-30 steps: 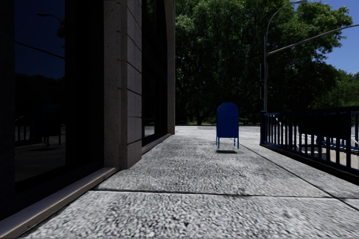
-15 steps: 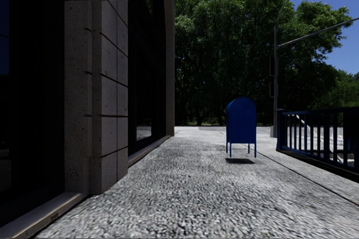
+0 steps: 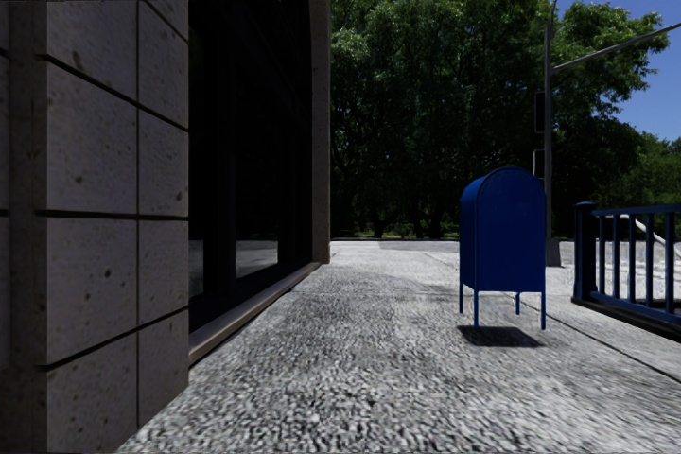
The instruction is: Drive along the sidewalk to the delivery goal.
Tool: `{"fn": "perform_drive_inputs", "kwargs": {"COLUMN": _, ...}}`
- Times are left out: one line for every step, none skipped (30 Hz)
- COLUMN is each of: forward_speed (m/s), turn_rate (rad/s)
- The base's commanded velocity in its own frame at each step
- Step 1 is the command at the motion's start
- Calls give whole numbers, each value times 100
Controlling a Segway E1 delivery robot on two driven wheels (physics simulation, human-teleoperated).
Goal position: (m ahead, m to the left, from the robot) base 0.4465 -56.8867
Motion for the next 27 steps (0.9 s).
{"fn": "perform_drive_inputs", "kwargs": {"forward_speed": 200, "turn_rate": 0}}
{"fn": "perform_drive_inputs", "kwargs": {"forward_speed": 200, "turn_rate": 0}}
{"fn": "perform_drive_inputs", "kwargs": {"forward_speed": 200, "turn_rate": 0}}
{"fn": "perform_drive_inputs", "kwargs": {"forward_speed": 200, "turn_rate": 0}}
{"fn": "perform_drive_inputs", "kwargs": {"forward_speed": 200, "turn_rate": 0}}
{"fn": "perform_drive_inputs", "kwargs": {"forward_speed": 200, "turn_rate": 0}}
{"fn": "perform_drive_inputs", "kwargs": {"forward_speed": 200, "turn_rate": 0}}
{"fn": "perform_drive_inputs", "kwargs": {"forward_speed": 200, "turn_rate": -8}}
{"fn": "perform_drive_inputs", "kwargs": {"forward_speed": 200, "turn_rate": -11}}
{"fn": "perform_drive_inputs", "kwargs": {"forward_speed": 200, "turn_rate": -11}}
{"fn": "perform_drive_inputs", "kwargs": {"forward_speed": 200, "turn_rate": -12}}
{"fn": "perform_drive_inputs", "kwargs": {"forward_speed": 200, "turn_rate": -12}}
{"fn": "perform_drive_inputs", "kwargs": {"forward_speed": 200, "turn_rate": -12}}
{"fn": "perform_drive_inputs", "kwargs": {"forward_speed": 200, "turn_rate": -12}}
{"fn": "perform_drive_inputs", "kwargs": {"forward_speed": 200, "turn_rate": -12}}
{"fn": "perform_drive_inputs", "kwargs": {"forward_speed": 200, "turn_rate": -12}}
{"fn": "perform_drive_inputs", "kwargs": {"forward_speed": 200, "turn_rate": -12}}
{"fn": "perform_drive_inputs", "kwargs": {"forward_speed": 200, "turn_rate": -12}}
{"fn": "perform_drive_inputs", "kwargs": {"forward_speed": 200, "turn_rate": -12}}
{"fn": "perform_drive_inputs", "kwargs": {"forward_speed": 200, "turn_rate": -12}}
{"fn": "perform_drive_inputs", "kwargs": {"forward_speed": 200, "turn_rate": -12}}
{"fn": "perform_drive_inputs", "kwargs": {"forward_speed": 200, "turn_rate": -12}}
{"fn": "perform_drive_inputs", "kwargs": {"forward_speed": 200, "turn_rate": -12}}
{"fn": "perform_drive_inputs", "kwargs": {"forward_speed": 200, "turn_rate": -12}}
{"fn": "perform_drive_inputs", "kwargs": {"forward_speed": 200, "turn_rate": -13}}
{"fn": "perform_drive_inputs", "kwargs": {"forward_speed": 200, "turn_rate": -19}}
{"fn": "perform_drive_inputs", "kwargs": {"forward_speed": 200, "turn_rate": -21}}
